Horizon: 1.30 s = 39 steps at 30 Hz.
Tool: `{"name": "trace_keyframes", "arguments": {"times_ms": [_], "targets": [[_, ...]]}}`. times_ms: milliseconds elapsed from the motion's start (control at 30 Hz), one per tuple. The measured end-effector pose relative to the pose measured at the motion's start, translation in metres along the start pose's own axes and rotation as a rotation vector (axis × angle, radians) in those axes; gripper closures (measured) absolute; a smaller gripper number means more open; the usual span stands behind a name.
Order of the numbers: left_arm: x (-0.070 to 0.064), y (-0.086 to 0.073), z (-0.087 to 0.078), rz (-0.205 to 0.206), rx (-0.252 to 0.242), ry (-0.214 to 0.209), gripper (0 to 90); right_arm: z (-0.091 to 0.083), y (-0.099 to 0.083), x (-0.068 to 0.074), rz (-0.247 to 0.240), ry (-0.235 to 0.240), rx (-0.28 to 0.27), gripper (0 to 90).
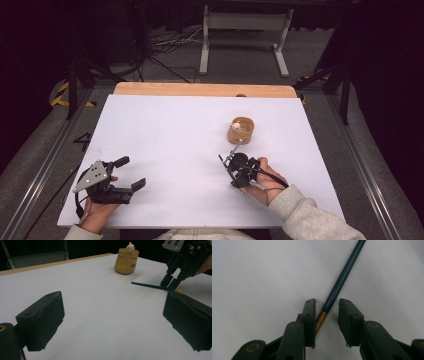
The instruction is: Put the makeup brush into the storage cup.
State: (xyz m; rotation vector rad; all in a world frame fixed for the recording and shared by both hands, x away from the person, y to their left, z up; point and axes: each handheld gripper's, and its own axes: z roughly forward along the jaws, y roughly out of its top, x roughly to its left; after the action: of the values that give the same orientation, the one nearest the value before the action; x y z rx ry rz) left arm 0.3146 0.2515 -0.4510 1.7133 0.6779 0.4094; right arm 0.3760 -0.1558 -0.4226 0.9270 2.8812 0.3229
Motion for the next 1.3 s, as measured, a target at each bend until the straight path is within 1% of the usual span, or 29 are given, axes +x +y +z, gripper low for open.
{"name": "trace_keyframes", "arguments": {"times_ms": [33, 100, 133, 200, 267, 300, 367, 500, 533, 633, 667, 700, 733, 767, 800, 833, 900, 933, 1000, 1033, 1067, 1100, 1133, 1167, 1233, 1300], "targets": [[0.000, 0.000, 0.000, -0.006, 0.001, -0.003, 4.5, 0.000, 0.000, 0.000, 0.001, -0.001, 0.000, 71.3], [0.000, 0.000, 0.000, -0.002, 0.001, 0.000, 4.5, 0.000, 0.000, 0.001, 0.004, -0.003, 0.005, 74.7], [0.000, 0.000, 0.000, -0.002, 0.001, 0.000, 4.5, 0.000, 0.001, 0.002, -0.003, -0.005, 0.008, 78.6], [0.000, 0.000, 0.001, -0.003, 0.001, 0.000, 4.5, 0.000, 0.001, 0.002, -0.009, -0.004, 0.010, 82.1], [0.000, 0.000, 0.000, -0.003, 0.001, 0.001, 4.4, 0.000, 0.002, 0.003, -0.003, -0.005, 0.014, 82.6], [0.000, 0.000, 0.000, -0.003, 0.001, 0.008, 4.4, 0.000, 0.002, 0.003, -0.006, -0.004, 0.018, 82.6], [0.000, 0.001, 0.000, -0.013, 0.000, 0.007, 3.5, 0.000, 0.002, 0.002, -0.006, 0.000, 0.018, 83.1], [-0.001, 0.002, 0.001, -0.001, 0.003, 0.006, 2.7, -0.001, 0.003, 0.002, -0.006, -0.005, 0.017, 83.4], [-0.002, 0.002, 0.001, 0.000, 0.003, 0.009, 2.4, -0.002, 0.003, 0.001, -0.014, -0.009, 0.023, 83.4], [-0.003, 0.004, 0.003, 0.011, 0.011, 0.006, 2.0, -0.006, 0.004, 0.000, -0.027, -0.003, 0.021, 83.4], [-0.003, 0.004, 0.004, 0.001, 0.021, 0.007, 1.4, -0.008, 0.004, 0.000, -0.030, 0.000, 0.016, 83.4], [-0.003, 0.004, 0.004, 0.001, 0.021, 0.007, 0.6, -0.010, 0.005, 0.000, -0.036, -0.003, 0.011, 83.4], [-0.003, 0.005, 0.006, -0.010, 0.024, 0.000, 0.6, -0.010, 0.005, 0.000, -0.036, -0.003, 0.011, 83.4], [-0.003, 0.007, 0.009, -0.006, 0.015, -0.019, 0.6, -0.012, 0.006, 0.000, -0.045, -0.006, 0.014, 83.4], [-0.003, 0.007, 0.009, -0.006, 0.015, -0.019, 0.8, -0.012, 0.006, 0.000, -0.045, -0.006, 0.014, 83.4], [-0.004, 0.008, 0.010, 0.009, 0.016, -0.024, 0.8, -0.016, 0.008, 0.000, -0.055, 0.002, 0.013, 83.4], [-0.005, 0.010, 0.012, 0.034, 0.013, -0.025, 0.8, -0.020, 0.010, 0.000, -0.071, 0.003, 0.014, 83.5], [-0.006, 0.012, 0.013, 0.034, 0.029, -0.034, 0.8, -0.023, 0.012, 0.000, -0.083, 0.006, 0.015, 83.5], [-0.008, 0.015, 0.015, 0.043, 0.048, -0.055, 1.5, -0.029, 0.015, 0.001, -0.115, 0.007, 0.021, 83.4], [-0.008, 0.016, 0.016, 0.049, 0.059, -0.070, 1.4, -0.032, 0.016, 0.001, -0.123, 0.009, 0.020, 83.5], [-0.009, 0.018, 0.017, 0.059, 0.062, -0.074, 0.9, -0.035, 0.017, 0.001, -0.135, 0.008, 0.017, 83.5], [-0.010, 0.018, 0.019, 0.059, 0.064, -0.081, 0.9, -0.038, 0.019, 0.002, -0.150, 0.006, 0.013, 83.5], [-0.011, 0.019, 0.020, 0.066, 0.072, -0.094, 1.0, -0.041, 0.020, 0.003, -0.163, 0.007, 0.015, 83.5], [-0.012, 0.020, 0.021, 0.073, 0.074, -0.099, 1.0, -0.043, 0.022, 0.002, -0.172, 0.017, 0.017, 83.5], [-0.013, 0.022, 0.022, 0.079, 0.085, -0.119, 2.1, -0.048, 0.024, 0.004, -0.197, 0.022, 0.022, 83.5], [-0.013, 0.024, 0.024, 0.092, 0.091, -0.127, 2.2, -0.052, 0.027, 0.005, -0.221, 0.021, 0.022, 83.5]]}}
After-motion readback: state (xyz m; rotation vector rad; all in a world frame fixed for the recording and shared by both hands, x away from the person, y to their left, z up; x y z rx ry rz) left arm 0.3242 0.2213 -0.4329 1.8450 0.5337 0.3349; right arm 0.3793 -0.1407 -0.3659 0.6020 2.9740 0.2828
